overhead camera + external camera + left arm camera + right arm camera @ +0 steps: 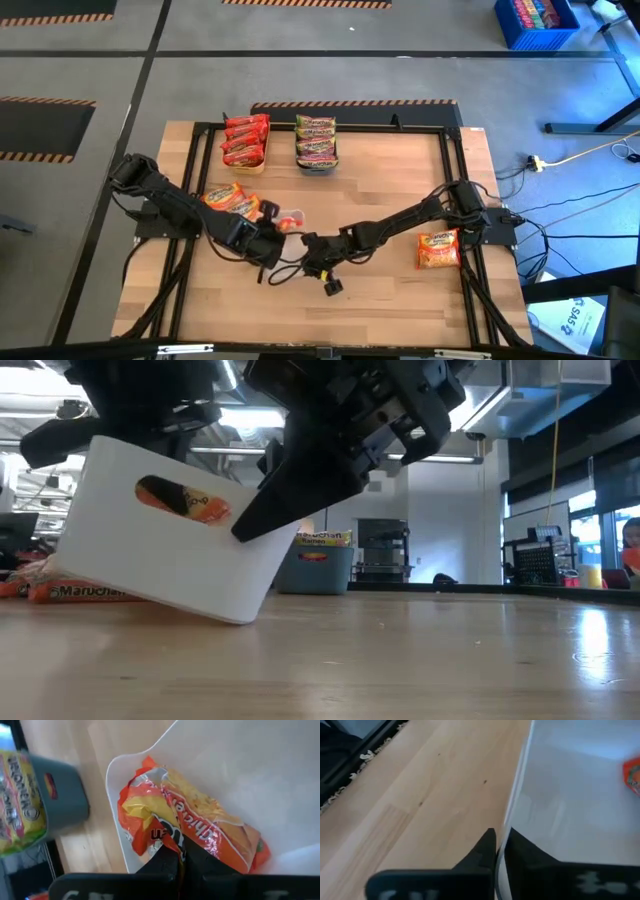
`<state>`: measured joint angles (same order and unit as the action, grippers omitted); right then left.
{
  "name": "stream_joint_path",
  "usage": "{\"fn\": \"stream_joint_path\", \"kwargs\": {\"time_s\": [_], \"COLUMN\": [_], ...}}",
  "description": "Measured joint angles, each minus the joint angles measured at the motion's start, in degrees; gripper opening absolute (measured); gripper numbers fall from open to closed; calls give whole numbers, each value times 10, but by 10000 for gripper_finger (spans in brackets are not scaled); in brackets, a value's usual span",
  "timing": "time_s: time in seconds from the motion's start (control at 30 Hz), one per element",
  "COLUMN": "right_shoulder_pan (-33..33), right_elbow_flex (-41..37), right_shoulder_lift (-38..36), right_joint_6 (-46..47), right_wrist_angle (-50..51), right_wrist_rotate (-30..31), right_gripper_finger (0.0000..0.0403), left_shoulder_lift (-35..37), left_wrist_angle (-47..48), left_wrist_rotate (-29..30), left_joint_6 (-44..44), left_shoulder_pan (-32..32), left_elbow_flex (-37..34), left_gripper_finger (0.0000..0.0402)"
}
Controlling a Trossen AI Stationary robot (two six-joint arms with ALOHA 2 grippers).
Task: Sort Maruchan noodles
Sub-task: Put the yellow noodle pack into the white bin
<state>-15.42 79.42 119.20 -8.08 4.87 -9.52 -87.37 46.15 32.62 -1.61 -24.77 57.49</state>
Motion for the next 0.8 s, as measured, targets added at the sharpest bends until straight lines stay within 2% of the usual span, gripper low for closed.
{"fn": "stream_joint_path", "kwargs": {"time_s": [0.33, 0.5, 0.67, 0.8], "right_shoulder_pan": [0, 0, 0, 1], "right_elbow_flex": [0, 0, 0, 0], "right_shoulder_lift": [-1, -1, -1, -1], "right_joint_6": [-9, -12, -12, -12], "right_wrist_angle": [9, 11, 12, 12], "right_wrist_rotate": [9, 9, 9, -3], "right_gripper_finger": [6, 7, 5, 6], "left_shoulder_lift": [0, 0, 0, 0], "left_wrist_angle": [-53, -46, -20, 11], "left_wrist_rotate": [-5, 1, 34, -17], "left_joint_6": [-50, -68, -71, -65], "left_shoulder_pan": [-21, -11, -1, 21], "left_elbow_flex": [28, 30, 46, 53], "left_gripper_finger": [0, 0, 0, 0]}}
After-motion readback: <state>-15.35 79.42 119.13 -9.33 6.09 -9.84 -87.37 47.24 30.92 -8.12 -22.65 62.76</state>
